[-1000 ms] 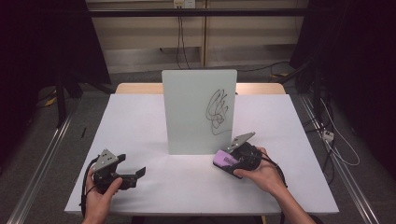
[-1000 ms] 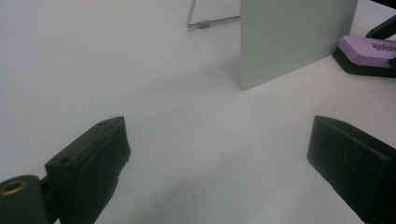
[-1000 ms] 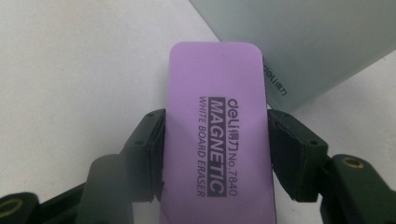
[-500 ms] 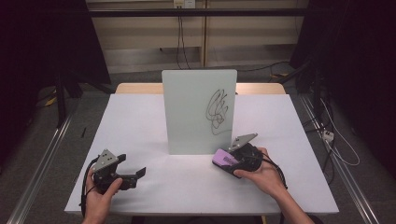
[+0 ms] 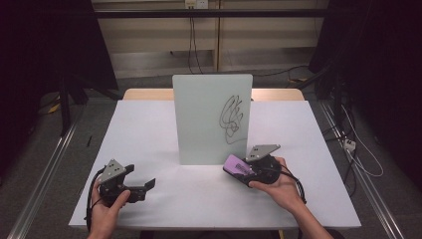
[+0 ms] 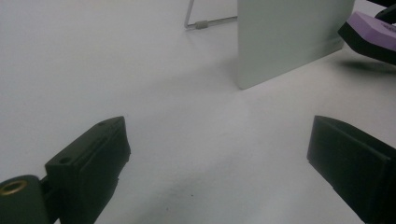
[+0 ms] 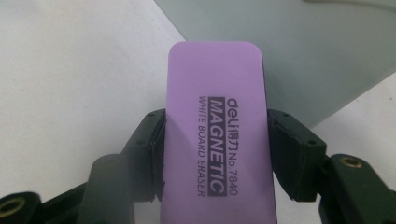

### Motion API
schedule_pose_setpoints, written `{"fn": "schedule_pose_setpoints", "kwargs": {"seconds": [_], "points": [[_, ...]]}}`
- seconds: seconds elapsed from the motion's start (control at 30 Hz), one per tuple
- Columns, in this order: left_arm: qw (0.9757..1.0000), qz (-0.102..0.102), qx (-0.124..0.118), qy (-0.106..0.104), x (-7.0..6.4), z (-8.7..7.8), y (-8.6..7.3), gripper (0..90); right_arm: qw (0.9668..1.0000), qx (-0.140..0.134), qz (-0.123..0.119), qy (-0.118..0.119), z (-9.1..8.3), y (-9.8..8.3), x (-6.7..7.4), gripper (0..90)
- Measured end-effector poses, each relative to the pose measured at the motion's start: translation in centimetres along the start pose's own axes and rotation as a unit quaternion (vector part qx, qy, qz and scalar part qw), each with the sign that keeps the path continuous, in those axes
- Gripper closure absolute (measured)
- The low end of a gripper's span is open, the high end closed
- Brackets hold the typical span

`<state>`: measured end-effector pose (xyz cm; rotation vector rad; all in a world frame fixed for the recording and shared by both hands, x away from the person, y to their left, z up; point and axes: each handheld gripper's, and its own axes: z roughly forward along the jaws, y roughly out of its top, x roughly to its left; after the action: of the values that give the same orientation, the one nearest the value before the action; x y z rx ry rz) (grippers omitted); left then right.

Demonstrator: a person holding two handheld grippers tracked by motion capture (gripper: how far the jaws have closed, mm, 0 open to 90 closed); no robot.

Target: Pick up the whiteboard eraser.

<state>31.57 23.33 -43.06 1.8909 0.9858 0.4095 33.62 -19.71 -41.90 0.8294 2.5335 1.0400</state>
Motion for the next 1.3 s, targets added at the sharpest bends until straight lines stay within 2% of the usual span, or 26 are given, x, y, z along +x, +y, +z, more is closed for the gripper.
{"fn": "schedule_pose_setpoints", "kwargs": {"seconds": [0.03, 0.17, 0.3, 0.5, 0.67, 0.9, 1.0, 1.1, 1.3], "points": [[1.0, 0.0, 0.0, 0.0, 0.0, 0.0, 0.0, 5.6, 0.9999, -0.01, -0.004, -0.002, -0.1, 0.0, 0.1, 41.7], [1.0, 0.0, 0.001, -0.001, 0.0, 0.0, 0.0, 5.6, 0.9997, -0.023, -0.01, -0.007, -0.2, 0.1, 0.1, 41.7], [1.0, 0.0, 0.0, 0.0, 0.0, 0.0, 0.0, 5.6, 0.9996, -0.025, -0.011, -0.007, -0.2, 0.1, 0.2, 41.7], [1.0, 0.0, 0.0, 0.0, 0.0, 0.0, 0.0, 5.7, 0.9993, -0.035, -0.004, -0.01, -0.5, 0.2, 0.0, 41.7], [0.9999, -0.012, 0.002, -0.008, 0.2, 0.1, -0.2, 5.6, 0.9986, -0.051, 0.01, -0.014, -0.9, 0.3, -0.3, 41.7], [0.9999, -0.008, -0.005, -0.005, 0.2, -0.2, -0.1, 5.6, 0.9971, -0.071, 0.013, -0.025, -1.4, 0.7, -0.4, 41.7], [1.0, -0.008, 0.0, -0.003, 0.2, -0.1, -0.2, 5.6, 0.9967, -0.077, 0.011, -0.025, -1.4, 0.7, -0.2, 41.7], [1.0, -0.005, 0.004, -0.001, 0.0, 0.1, -0.1, 5.6, 0.9966, -0.075, -0.005, -0.033, -1.4, 0.9, 0.1, 41.8], [1.0, 0.001, 0.009, -0.004, 0.1, 0.2, -0.1, 5.7, 0.9959, -0.082, -0.006, -0.04, -1.4, 1.1, 0.0, 41.8]]}}
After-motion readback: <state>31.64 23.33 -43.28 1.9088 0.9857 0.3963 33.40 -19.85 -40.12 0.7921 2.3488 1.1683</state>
